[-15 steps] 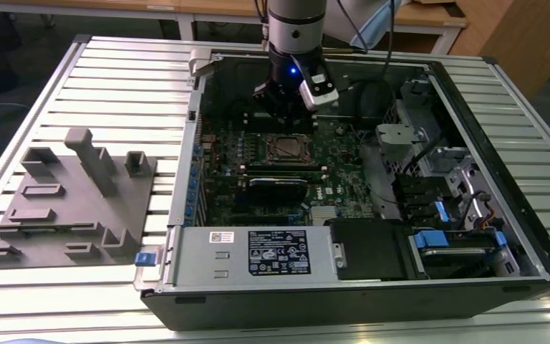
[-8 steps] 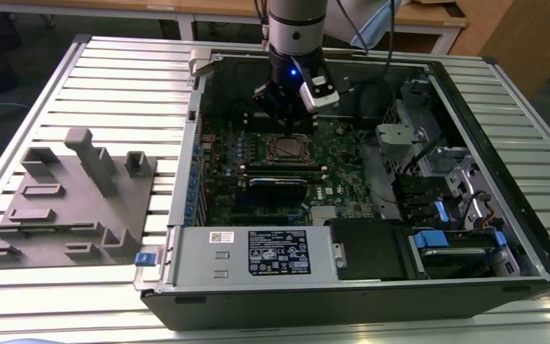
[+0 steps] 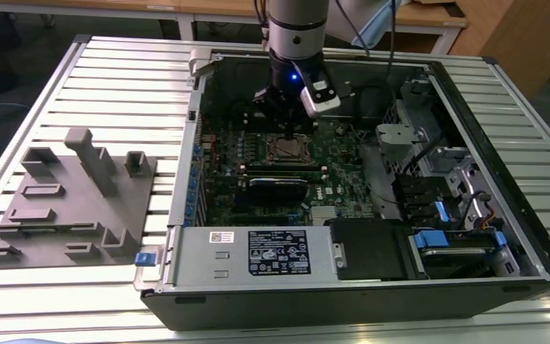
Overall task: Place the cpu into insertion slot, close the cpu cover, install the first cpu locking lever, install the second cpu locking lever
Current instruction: 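Install the second cpu locking lever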
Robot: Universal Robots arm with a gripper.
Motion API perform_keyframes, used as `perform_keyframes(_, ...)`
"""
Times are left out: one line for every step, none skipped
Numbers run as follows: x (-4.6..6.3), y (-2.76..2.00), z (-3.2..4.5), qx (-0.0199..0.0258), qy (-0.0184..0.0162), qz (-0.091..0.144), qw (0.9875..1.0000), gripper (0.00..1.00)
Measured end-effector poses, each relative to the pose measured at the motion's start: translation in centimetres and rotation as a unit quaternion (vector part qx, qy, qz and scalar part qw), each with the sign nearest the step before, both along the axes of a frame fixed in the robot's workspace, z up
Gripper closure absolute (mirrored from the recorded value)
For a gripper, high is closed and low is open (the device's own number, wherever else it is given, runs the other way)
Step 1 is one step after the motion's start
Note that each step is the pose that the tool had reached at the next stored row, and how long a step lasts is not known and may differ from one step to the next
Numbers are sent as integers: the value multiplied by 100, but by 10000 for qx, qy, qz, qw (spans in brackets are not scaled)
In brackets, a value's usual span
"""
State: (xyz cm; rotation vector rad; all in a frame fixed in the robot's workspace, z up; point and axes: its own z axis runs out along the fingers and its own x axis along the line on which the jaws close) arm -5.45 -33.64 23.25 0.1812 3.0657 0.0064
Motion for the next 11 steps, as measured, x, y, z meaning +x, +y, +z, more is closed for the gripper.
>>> perform_keyframes(0,-10,0,-1,0,0,10000,89)
perform_keyframes(0,-19,0,-2,0,0,10000,89)
perform_keyframes(0,-29,0,-2,0,0,10000,89)
perform_keyframes(0,-39,0,-3,0,-1,10000,89)
perform_keyframes(0,-50,1,-4,0,0,10000,89)
perform_keyframes(0,-60,0,-4,1,0,10000,89)
perform_keyframes(0,-72,0,-4,0,0,10000,89)
perform_keyframes(0,-85,0,-5,0,0,10000,89)
perform_keyframes(0,-97,0,-5,0,0,10000,89)
perform_keyframes(0,-109,0,-5,0,0,10000,89)
perform_keyframes(0,-123,0,-6,0,0,10000,89)
